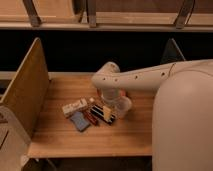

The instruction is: Pick up the ceramic cup

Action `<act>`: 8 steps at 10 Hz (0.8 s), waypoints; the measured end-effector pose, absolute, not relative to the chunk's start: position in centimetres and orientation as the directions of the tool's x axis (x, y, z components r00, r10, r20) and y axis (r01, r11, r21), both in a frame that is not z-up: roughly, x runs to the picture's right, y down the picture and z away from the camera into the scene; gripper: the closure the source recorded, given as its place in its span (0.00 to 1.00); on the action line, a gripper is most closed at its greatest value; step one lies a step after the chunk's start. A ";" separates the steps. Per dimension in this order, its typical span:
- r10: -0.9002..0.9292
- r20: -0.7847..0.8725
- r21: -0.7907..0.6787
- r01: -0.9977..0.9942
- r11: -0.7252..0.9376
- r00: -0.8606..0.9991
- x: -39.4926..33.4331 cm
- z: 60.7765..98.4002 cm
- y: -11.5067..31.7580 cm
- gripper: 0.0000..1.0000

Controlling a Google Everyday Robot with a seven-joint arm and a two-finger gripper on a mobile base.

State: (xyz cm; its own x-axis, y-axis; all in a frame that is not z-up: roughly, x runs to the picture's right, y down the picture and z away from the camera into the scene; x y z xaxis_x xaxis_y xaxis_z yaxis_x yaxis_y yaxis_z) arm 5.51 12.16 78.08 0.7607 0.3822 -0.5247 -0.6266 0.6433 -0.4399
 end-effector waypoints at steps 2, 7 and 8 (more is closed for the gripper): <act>0.365 -0.563 -0.476 -0.652 0.591 0.742 6.0 79.0 13.0 0.21; 0.290 -0.609 -0.493 -0.639 0.591 0.738 6.3 81.4 11.9 0.65; 0.285 -0.610 -0.483 -0.632 0.606 0.739 6.3 81.5 11.3 0.76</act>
State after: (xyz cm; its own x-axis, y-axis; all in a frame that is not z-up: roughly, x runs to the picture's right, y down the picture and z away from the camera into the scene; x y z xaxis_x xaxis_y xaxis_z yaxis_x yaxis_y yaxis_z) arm 6.31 11.33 81.54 0.7392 0.2855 -0.6100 -0.6324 0.6058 -0.4828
